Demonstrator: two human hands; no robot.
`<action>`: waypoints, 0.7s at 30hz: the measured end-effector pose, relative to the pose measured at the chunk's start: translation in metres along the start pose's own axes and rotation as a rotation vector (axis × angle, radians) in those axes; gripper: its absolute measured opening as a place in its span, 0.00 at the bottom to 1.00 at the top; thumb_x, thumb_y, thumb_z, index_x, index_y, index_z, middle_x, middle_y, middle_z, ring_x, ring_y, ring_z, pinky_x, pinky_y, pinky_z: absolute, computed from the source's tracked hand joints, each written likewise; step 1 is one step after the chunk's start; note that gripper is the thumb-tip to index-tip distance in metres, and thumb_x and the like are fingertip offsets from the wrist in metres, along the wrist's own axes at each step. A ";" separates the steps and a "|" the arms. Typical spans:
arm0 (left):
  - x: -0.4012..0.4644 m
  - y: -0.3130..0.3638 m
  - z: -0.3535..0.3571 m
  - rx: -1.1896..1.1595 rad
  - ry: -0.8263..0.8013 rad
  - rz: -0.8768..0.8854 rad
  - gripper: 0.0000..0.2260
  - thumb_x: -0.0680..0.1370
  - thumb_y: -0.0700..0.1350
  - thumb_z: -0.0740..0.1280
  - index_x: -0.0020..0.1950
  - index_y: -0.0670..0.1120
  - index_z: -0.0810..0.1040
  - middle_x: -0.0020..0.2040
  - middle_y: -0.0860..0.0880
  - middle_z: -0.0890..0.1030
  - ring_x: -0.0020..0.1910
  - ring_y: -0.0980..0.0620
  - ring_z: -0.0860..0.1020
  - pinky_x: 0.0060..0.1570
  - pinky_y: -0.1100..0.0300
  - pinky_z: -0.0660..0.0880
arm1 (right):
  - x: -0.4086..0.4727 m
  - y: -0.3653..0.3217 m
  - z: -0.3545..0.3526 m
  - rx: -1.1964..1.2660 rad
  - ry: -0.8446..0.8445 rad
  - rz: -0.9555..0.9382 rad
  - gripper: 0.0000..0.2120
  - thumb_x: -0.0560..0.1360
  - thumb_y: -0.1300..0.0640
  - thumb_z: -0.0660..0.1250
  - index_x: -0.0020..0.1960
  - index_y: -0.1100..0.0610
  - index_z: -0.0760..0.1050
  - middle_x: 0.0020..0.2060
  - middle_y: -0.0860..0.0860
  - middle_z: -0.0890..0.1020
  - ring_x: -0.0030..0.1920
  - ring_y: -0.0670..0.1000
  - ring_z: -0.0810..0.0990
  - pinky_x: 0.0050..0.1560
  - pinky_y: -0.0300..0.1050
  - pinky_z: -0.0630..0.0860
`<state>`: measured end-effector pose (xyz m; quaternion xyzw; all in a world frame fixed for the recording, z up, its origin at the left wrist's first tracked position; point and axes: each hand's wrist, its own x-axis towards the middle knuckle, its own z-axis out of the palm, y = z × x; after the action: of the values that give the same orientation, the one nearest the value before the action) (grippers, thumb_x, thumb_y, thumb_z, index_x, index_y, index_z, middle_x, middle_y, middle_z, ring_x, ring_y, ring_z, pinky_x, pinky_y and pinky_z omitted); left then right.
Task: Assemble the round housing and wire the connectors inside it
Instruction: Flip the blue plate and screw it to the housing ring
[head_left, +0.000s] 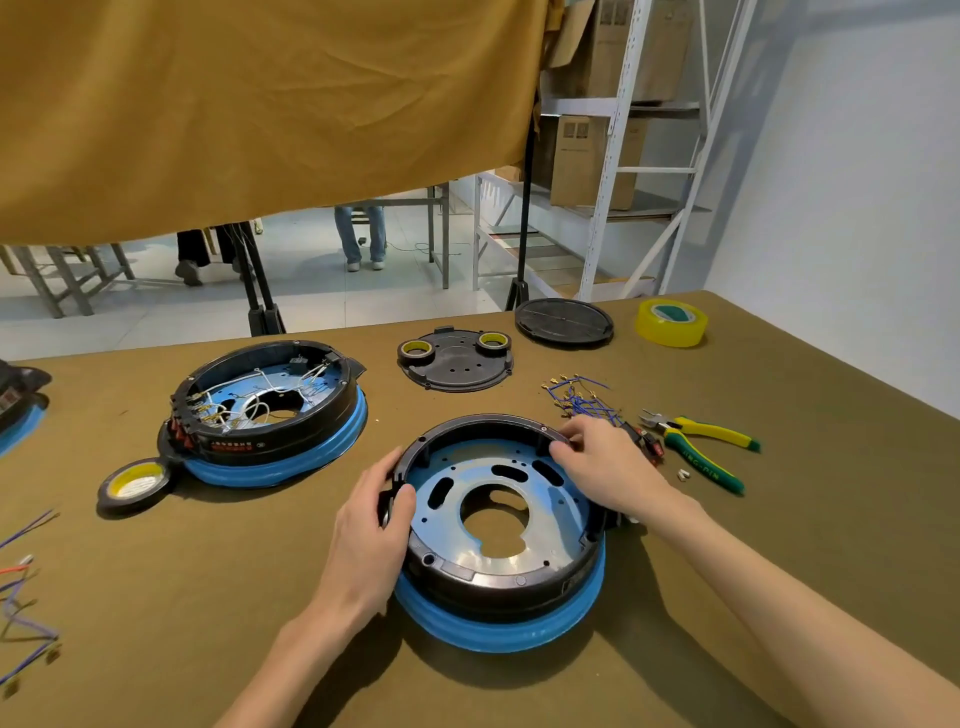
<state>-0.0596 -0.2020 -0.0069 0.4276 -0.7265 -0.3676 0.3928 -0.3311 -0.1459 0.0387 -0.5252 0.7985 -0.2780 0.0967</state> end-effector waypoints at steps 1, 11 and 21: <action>0.000 0.001 0.000 -0.014 -0.006 0.025 0.20 0.84 0.52 0.62 0.77 0.52 0.69 0.69 0.57 0.75 0.67 0.62 0.73 0.66 0.57 0.72 | -0.001 0.000 0.001 -0.019 -0.015 -0.023 0.10 0.83 0.53 0.63 0.61 0.53 0.78 0.49 0.48 0.84 0.43 0.47 0.81 0.43 0.44 0.78; 0.011 -0.006 -0.009 -0.119 -0.047 0.032 0.23 0.80 0.59 0.64 0.75 0.55 0.71 0.69 0.60 0.73 0.68 0.64 0.71 0.65 0.59 0.69 | 0.004 -0.005 -0.008 0.095 0.080 0.081 0.19 0.82 0.43 0.62 0.63 0.57 0.74 0.53 0.55 0.82 0.48 0.50 0.80 0.46 0.46 0.73; 0.004 -0.003 0.004 -0.249 -0.021 -0.039 0.24 0.77 0.63 0.59 0.71 0.56 0.73 0.62 0.55 0.74 0.62 0.60 0.74 0.62 0.57 0.72 | 0.009 -0.007 -0.016 0.100 -0.201 0.042 0.15 0.81 0.43 0.67 0.54 0.54 0.83 0.42 0.45 0.84 0.42 0.43 0.81 0.38 0.38 0.76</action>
<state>-0.0633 -0.2060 -0.0096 0.3854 -0.6708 -0.4670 0.4283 -0.3358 -0.1503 0.0568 -0.5282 0.7806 -0.2613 0.2082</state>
